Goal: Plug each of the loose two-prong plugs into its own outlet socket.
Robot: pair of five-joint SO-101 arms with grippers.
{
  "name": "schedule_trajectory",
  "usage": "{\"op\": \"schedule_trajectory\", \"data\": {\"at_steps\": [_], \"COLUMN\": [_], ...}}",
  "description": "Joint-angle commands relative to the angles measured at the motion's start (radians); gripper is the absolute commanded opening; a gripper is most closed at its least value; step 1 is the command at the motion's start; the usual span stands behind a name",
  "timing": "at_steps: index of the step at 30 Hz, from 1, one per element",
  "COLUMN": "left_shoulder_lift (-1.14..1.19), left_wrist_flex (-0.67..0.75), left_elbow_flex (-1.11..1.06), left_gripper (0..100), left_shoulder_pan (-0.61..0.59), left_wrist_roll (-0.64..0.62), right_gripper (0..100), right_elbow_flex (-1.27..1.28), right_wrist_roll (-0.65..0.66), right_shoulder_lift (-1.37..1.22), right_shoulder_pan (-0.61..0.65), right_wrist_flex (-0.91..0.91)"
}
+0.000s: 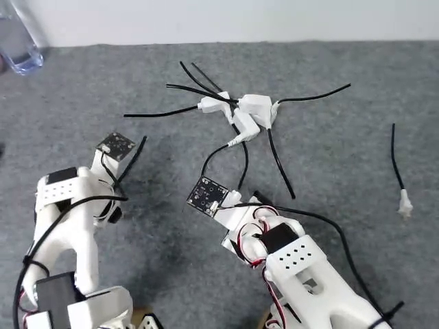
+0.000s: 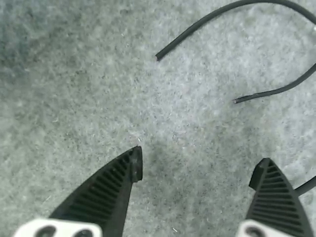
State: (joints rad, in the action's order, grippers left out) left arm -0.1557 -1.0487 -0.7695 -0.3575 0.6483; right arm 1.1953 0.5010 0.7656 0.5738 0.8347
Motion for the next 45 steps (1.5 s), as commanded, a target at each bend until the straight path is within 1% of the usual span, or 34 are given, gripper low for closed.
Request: {"op": "schedule_trajectory", "data": {"at_steps": [1, 5, 10, 13, 17, 22, 28, 33, 38, 43, 45], "left_shoulder_lift": [0.000, -0.008, -0.008, -0.006, 0.003, 0.002, 0.003, 0.003, 0.003, 0.003, 0.005], "left_wrist_flex": [0.068, 0.064, -0.061, -0.072, -0.026, 0.005, 0.043, 0.121, 0.164, 0.163, 0.163], "left_elbow_flex": [-0.002, 0.024, 0.096, 0.120, 0.116, 0.064, 0.028, -0.008, -0.019, -0.019, -0.025], "left_gripper": [16, 16, 16, 16, 16, 16, 16, 16, 16, 16, 17], "left_shoulder_pan": [-0.029, -0.054, -0.058, -0.068, -0.094, -0.114, -0.109, -0.114, -0.135, -0.144, -0.146], "left_wrist_roll": [-0.021, -0.021, -0.018, -0.018, -0.014, 0.040, 0.038, 0.038, 0.038, 0.040, 0.058], "right_gripper": [33.9, 33.9, 33.9, 33.9, 33.9, 33.9, 33.9, 33.9, 33.9, 33.9, 33.9], "right_elbow_flex": [-0.006, -0.006, -0.006, -0.006, -0.006, -0.006, -0.006, -0.006, -0.005, -0.005, -0.005], "right_wrist_roll": [0.054, 0.066, 0.066, 0.066, 0.066, 0.066, 0.066, 0.066, 0.066, 0.066, 0.066], "right_shoulder_lift": [0.007, 0.004, 0.002, -0.001, -0.001, -0.001, -0.001, -0.001, -0.001, -0.001, -0.001], "right_shoulder_pan": [-0.012, -0.012, -0.012, -0.012, -0.010, -0.008, -0.008, -0.008, -0.007, -0.007, -0.007], "right_wrist_flex": [-0.015, -0.016, -0.018, -0.018, -0.016, -0.016, -0.016, -0.016, -0.016, -0.018, -0.018]}}
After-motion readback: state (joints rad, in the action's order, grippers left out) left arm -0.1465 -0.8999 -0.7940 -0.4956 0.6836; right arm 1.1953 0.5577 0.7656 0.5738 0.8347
